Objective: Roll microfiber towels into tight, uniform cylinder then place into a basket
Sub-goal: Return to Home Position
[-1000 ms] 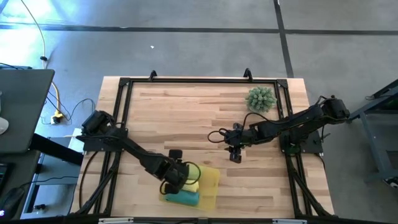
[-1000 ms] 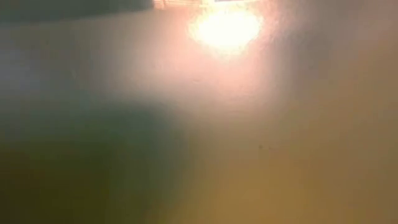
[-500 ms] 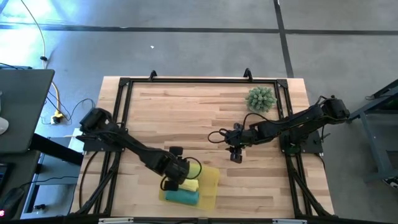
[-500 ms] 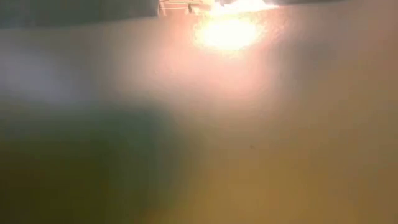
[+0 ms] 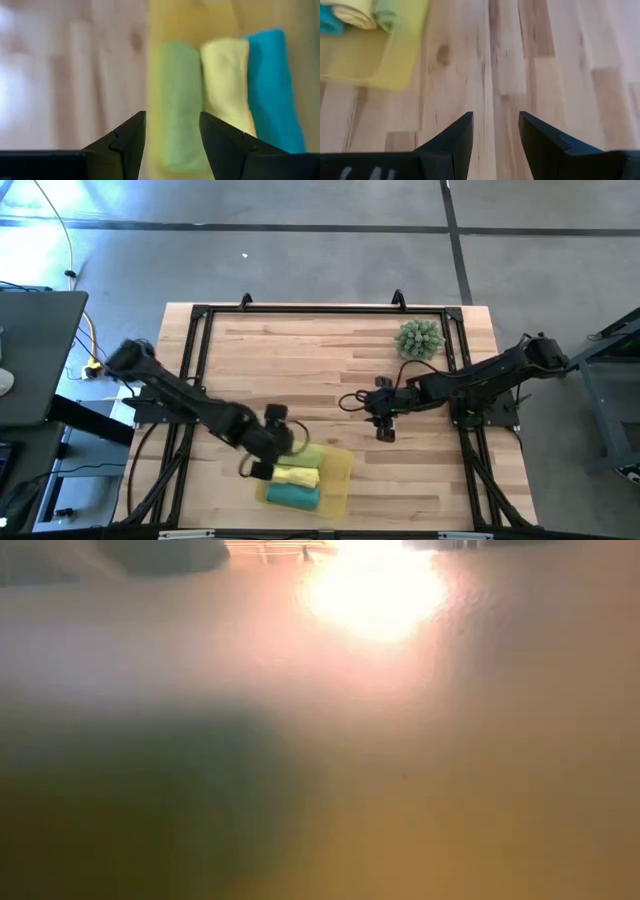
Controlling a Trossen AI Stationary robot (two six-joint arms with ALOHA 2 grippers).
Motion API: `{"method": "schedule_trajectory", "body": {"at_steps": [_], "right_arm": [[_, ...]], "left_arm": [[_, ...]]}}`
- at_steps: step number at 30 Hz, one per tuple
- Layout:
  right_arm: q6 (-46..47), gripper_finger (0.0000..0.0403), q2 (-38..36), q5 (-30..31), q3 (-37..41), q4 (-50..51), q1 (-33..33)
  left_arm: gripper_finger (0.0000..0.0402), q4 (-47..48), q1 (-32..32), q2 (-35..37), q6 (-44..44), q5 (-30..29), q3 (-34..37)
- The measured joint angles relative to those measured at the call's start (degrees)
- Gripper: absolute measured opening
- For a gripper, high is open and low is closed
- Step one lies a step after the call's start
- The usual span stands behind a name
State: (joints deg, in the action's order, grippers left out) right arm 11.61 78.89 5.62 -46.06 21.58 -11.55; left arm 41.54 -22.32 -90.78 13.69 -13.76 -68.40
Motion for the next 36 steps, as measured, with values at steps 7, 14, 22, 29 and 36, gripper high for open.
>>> {"method": "schedule_trajectory", "body": {"at_steps": [7, 14, 22, 29, 36], "right_arm": [[-4.9, 0.0149, -4.1, 6.7, 0.0, 0.8, -1.6], [-5.7, 0.0149, -4.7, 11.1, 0.5, 2.9, -2.1], [-1.2, 0.0149, -13.2, 11.8, 14.7, -7.5, -0.1], [0.3, 0.0149, -29.6, 12.3, 29.0, -21.6, 1.7], [1.6, 0.0149, -40.8, 12.3, 40.8, -34.3, 4.2]], "left_arm": [[0.0175, 8.5, 0.4, 14.7, -0.4, -9.8, 0.3], [0.0175, 18.0, 2.0, 26.6, 2.1, -17.6, 0.3], [0.0175, 21.7, 7.0, 35.6, 2.3, -22.4, 0.2], [0.0175, 21.2, 12.9, 38.6, 1.3, -24.0, 0.2], [0.0175, 21.5, 17.7, 38.5, -0.4, -22.6, 0.2]]}}
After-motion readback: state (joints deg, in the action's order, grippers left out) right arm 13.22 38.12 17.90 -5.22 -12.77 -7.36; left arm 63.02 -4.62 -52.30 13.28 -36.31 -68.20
